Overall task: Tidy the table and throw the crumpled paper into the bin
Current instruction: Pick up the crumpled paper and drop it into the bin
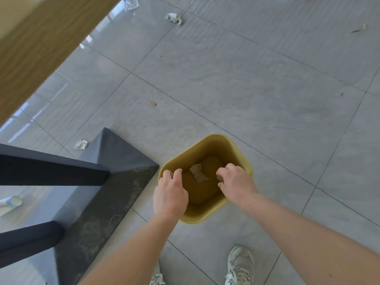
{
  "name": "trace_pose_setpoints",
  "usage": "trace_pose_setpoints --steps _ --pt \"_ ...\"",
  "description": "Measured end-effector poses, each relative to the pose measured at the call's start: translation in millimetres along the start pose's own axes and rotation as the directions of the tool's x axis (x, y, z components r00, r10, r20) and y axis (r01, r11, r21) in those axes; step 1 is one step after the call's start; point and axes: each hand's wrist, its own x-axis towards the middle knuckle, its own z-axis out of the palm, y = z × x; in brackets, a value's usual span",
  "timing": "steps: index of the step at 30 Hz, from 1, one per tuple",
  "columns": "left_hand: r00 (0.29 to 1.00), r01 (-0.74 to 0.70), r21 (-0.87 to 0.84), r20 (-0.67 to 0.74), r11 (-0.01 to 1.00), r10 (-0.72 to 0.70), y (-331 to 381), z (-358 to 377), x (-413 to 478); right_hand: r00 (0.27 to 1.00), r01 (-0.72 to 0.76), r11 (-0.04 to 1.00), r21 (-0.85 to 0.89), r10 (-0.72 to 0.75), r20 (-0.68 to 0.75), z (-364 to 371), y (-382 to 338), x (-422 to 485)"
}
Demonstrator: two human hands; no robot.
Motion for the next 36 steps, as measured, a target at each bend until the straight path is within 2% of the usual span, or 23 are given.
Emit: trace_pose_setpoints --steps 8,18,28,36 --pt "0.989 -0.145 0.189 0.022 0.971 0.143 11.0 -34.4 -18.3 1.0 0.0 1.0 -0.023 -0.001 -0.021 -27.0 -15.5 -19.0" --pt "0.982 -0.19 0.197 0.02 0.962 0.19 35.2 -112.0 -52.4 0.999 0.0 1.0 -0.024 -0.001 -0.037 -95.1 -55.0 -64.7" --pt "0.978 -0.188 0.08 -0.08 0.979 0.194 64.8 -259.3 -150.1 0.985 0.082 0.996 -0.017 -0.084 -0.153 -229.6 -129.1 -170.5" --pt "0.95 -0.135 0.081 -0.273 0.988 0.152 56.8 -374.6 -219.5 0.923 0.259 0.961 -0.102 -0.277 -0.268 -329.3 -204.6 -231.8"
